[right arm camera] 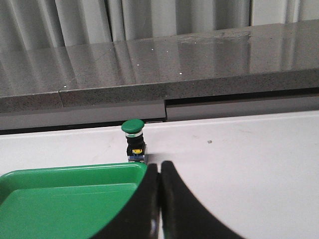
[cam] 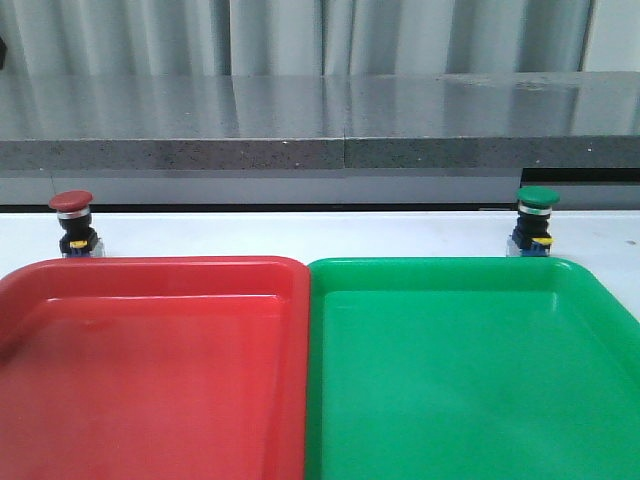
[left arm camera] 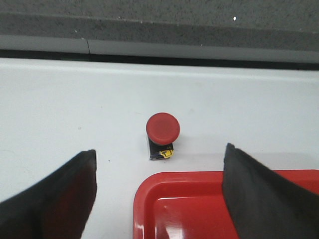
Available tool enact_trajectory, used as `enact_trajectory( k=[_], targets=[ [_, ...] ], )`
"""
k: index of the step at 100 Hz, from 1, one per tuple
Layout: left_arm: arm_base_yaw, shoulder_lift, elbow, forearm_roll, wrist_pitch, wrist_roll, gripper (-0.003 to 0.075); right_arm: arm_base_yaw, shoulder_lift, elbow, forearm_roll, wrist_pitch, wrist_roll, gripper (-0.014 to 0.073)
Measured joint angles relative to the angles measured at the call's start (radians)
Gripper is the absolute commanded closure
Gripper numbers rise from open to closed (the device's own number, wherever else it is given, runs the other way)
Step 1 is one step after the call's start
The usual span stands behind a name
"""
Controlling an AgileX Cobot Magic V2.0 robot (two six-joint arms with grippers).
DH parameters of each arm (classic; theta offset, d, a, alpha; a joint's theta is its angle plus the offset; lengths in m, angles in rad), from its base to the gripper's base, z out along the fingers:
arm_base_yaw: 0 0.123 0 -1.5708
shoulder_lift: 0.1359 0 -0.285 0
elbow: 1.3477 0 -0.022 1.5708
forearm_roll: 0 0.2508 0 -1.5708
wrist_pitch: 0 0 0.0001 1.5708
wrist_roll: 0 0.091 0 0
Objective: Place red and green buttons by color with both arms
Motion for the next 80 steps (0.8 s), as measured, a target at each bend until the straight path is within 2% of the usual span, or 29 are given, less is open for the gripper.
enact_trajectory(
  k=[22,39,80],
  targets=[
    [-0.003,0.216,-0.196,-0.023,0.156,0.012,0.0206,0.000,0.000,0.000,0.000,0.000,0.000,0.0658],
    [-0.009,0.354,-0.310,-0.048,0.208,0.039,0.0207,0.000,0.000,0.000,0.000,0.000,0.000,0.0658],
    [-0.011,0.565,-0.403,-0.054,0.242,0.051,0.0207,0.000,0.000,0.000,0.000,0.000,0.000,0.0658]
  ],
)
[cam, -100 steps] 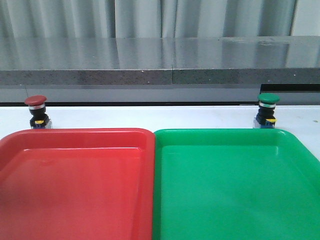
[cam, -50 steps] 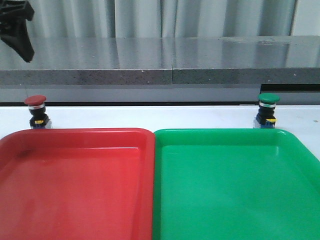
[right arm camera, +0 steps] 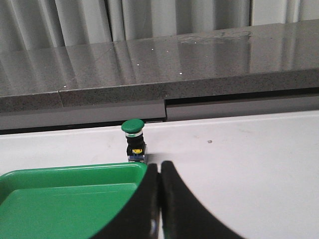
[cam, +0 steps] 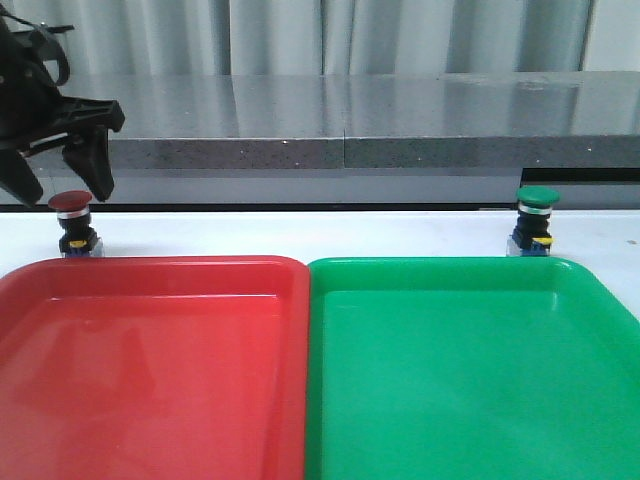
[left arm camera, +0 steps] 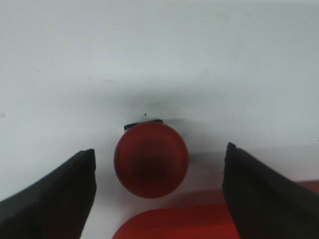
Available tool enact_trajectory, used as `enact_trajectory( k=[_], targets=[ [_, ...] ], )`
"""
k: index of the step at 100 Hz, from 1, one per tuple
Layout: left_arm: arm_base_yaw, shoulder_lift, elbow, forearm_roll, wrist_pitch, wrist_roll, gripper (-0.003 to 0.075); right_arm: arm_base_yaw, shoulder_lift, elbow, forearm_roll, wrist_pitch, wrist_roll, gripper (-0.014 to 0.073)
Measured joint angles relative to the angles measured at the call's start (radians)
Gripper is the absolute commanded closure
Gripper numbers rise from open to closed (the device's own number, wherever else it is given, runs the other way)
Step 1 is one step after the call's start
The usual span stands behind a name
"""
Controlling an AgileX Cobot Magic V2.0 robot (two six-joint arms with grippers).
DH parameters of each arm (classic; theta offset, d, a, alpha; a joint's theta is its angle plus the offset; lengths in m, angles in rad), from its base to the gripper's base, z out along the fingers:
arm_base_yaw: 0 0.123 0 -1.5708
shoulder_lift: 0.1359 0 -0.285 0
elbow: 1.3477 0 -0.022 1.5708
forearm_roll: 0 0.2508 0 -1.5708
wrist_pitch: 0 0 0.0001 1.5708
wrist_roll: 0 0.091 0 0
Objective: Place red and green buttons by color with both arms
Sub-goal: 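Lower the left gripper over the red-capped button, then close the left gripper on the red button and lift it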
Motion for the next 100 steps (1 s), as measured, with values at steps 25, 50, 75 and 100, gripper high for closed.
enact_trajectory(
  k=[25,50,75,100],
  targets=[
    [0.000,0.045,0.000,0.000,-0.027,0.001,0.0250,0.000,0.000,0.000,0.000,0.000,0.000,0.0658],
    [0.000,0.046,-0.002,0.000,-0.064,0.001,0.0494,0.000,0.000,0.000,0.000,0.000,0.000,0.0658],
    [-0.002,0.046,-0.008,-0.010,-0.068,0.001,0.0524,0.000,0.000,0.000,0.000,0.000,0.000,0.0658],
    [-0.053,-0.065,-0.002,-0.016,-0.075,0.001,0.0524,0.000,0.000,0.000,0.000,0.000,0.000,0.0658]
  ],
)
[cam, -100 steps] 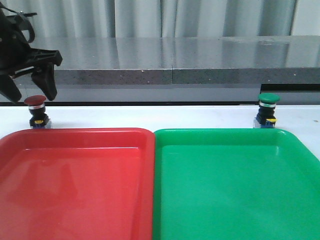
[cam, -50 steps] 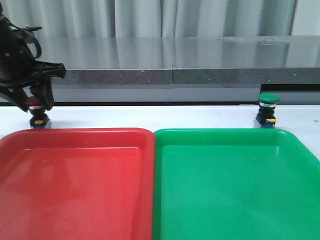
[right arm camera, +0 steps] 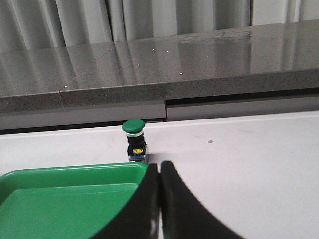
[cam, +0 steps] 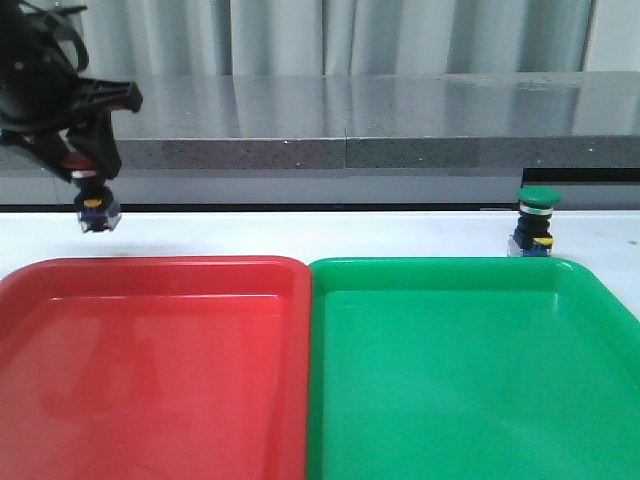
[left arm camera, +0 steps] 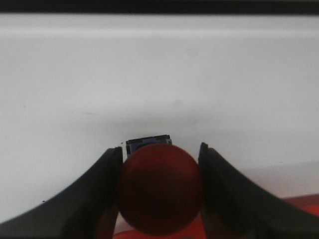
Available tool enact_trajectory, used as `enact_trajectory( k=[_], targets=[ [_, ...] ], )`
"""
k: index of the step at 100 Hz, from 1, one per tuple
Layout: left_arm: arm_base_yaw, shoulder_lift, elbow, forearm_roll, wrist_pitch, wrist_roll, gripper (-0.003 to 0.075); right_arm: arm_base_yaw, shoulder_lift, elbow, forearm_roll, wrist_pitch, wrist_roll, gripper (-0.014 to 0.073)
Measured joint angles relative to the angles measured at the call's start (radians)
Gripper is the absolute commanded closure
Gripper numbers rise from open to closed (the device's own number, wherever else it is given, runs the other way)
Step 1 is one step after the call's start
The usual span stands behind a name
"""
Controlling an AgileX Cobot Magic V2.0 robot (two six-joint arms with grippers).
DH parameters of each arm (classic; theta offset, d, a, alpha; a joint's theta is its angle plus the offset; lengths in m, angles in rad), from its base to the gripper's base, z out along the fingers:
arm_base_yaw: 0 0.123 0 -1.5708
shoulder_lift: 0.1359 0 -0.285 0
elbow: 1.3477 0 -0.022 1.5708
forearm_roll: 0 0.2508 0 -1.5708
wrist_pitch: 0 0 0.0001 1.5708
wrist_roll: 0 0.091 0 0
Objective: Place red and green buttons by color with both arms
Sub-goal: 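Close the left gripper on the red button and lift it, then carry the red button with the left gripper into the red tray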
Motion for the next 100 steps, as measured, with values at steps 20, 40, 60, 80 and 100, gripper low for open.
enact_trajectory(
  k=[20,40,60,80,100],
  targets=[
    [-0.065,-0.147,0.103,-0.010,-0.041,-0.023,0.0524,0.000,0.000,0.000,0.000,0.000,0.000,0.0658],
    [-0.154,-0.311,0.303,-0.010,-0.084,-0.030,0.0524,0.000,0.000,0.000,0.000,0.000,0.000,0.0658],
    [-0.262,-0.392,0.474,-0.010,-0.094,-0.055,0.0524,0.000,0.000,0.000,0.000,0.000,0.000,0.0658],
    [-0.333,-0.399,0.584,-0.014,-0.139,-0.130,0.0524,0.000,0.000,0.000,0.000,0.000,0.000,0.0658],
    [-0.344,-0.399,0.671,-0.016,-0.218,-0.158,0.0524,0.000,0.000,0.000,0.000,0.000,0.000,0.0658]
  ],
)
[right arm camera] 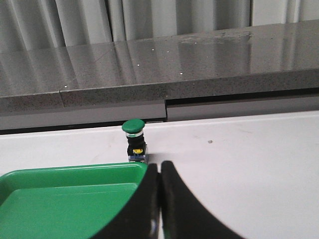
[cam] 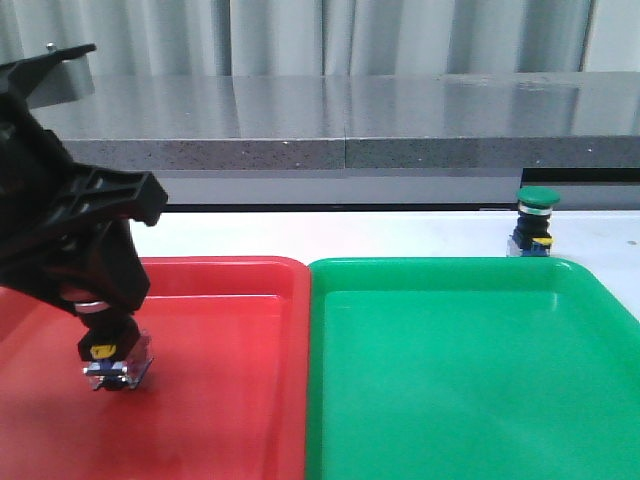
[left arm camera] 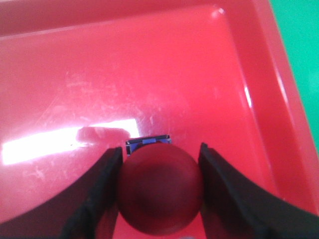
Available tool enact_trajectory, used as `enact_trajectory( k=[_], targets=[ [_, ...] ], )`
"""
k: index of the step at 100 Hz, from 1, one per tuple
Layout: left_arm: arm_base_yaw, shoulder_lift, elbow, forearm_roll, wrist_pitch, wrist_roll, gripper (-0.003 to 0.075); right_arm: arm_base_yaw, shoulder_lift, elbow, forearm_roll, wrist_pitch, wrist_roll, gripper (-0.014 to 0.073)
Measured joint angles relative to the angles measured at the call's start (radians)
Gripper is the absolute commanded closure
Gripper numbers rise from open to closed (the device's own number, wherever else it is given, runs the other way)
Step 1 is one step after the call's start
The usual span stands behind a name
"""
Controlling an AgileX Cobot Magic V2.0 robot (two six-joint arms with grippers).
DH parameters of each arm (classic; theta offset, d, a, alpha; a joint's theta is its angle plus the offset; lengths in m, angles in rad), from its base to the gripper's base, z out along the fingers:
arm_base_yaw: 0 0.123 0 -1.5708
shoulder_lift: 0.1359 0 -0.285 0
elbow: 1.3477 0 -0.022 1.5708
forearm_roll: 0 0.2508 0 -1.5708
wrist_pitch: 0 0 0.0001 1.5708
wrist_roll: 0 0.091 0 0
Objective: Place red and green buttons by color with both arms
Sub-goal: 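Carry the red button with the left gripper into the red tray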
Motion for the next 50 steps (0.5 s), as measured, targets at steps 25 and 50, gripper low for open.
enact_trajectory(
  k=[25,50],
  targets=[
    [0.000,0.002,0.028,0.000,-0.014,-0.005,0.0523,0.000,0.000,0.000,0.000,0.000,0.000,0.0658],
    [0.000,0.002,0.028,0.000,-0.017,-0.005,0.0299,0.000,0.000,0.000,0.000,0.000,0.000,0.0658]
  ],
)
